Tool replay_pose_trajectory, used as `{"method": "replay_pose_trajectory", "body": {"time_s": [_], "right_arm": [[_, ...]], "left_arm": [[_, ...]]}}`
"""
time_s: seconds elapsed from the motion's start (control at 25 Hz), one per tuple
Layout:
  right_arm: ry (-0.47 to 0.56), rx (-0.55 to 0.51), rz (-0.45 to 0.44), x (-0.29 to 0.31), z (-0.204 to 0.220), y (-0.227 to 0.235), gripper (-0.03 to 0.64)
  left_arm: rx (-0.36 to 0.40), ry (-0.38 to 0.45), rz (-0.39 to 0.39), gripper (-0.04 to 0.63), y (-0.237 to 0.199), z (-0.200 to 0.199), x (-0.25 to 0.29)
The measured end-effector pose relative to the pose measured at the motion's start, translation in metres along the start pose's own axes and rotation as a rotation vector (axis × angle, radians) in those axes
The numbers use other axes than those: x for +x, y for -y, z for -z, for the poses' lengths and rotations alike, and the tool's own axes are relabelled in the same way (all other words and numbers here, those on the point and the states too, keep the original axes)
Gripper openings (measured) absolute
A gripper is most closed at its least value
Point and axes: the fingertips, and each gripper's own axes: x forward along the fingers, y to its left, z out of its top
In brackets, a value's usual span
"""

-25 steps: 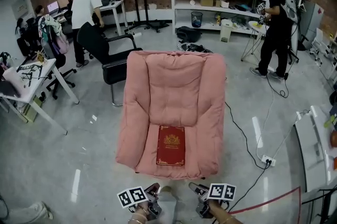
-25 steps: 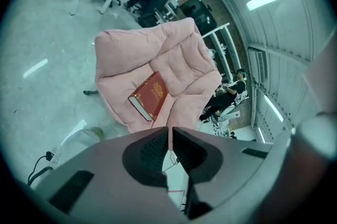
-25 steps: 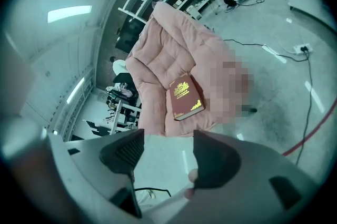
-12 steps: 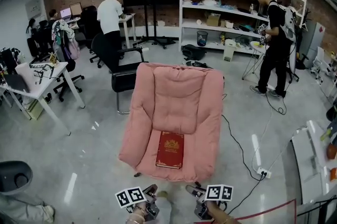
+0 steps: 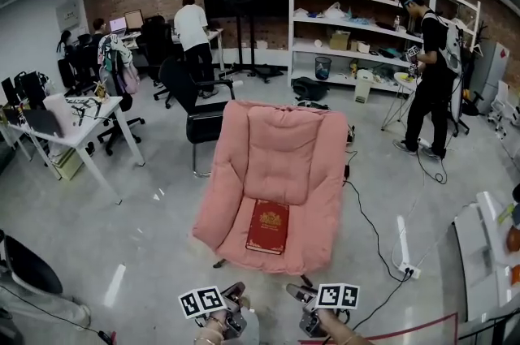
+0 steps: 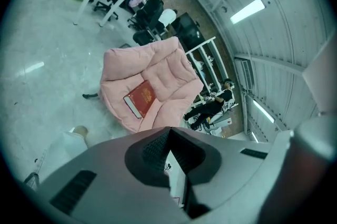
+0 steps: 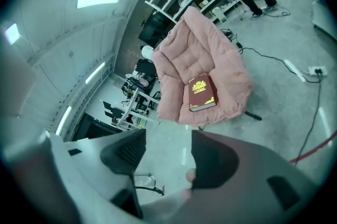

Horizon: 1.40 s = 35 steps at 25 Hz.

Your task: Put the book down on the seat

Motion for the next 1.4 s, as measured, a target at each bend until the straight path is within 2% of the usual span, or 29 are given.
{"method": "replay_pose_trajectory", "body": {"time_s": [0.28,0.44,0.64,0.84,1.08,1.2,1.4], "right_arm": [[-0.023,-0.012,-0.018,-0.009,0.007,-0.015,0.264],[-0.013,-0.024,-0.028,-0.010,0.009,-0.028,0.249],[-0.019,-0.032,-0.006,-0.014,0.023,-0.033,0.214],[0.004,-0.043,0.023,-0.017,0.041,-0.039,0.188],[0.030,-0.061,0.085,-0.031,0.071,-0.055,0.088],[0.042,-0.077,0.102,-0.037,0.089,-0.066,0.059],[0.084,-0.070,0.134,-0.041,0.112,-0.085,0.030]], "left_arm": [[0.060,-0.032,0.028,0.000,0.028,0.011,-0.022],[0.100,-0.023,0.035,-0.001,0.037,0.006,-0.036],[0.163,-0.027,0.011,-0.001,0.041,0.000,-0.052],[0.208,-0.055,0.024,-0.002,0.037,0.005,-0.065],[0.291,-0.119,0.057,-0.002,0.039,0.024,-0.090],[0.330,-0.141,0.063,-0.002,0.033,0.033,-0.108],[0.336,-0.147,0.095,-0.002,0.023,0.032,-0.142]]}}
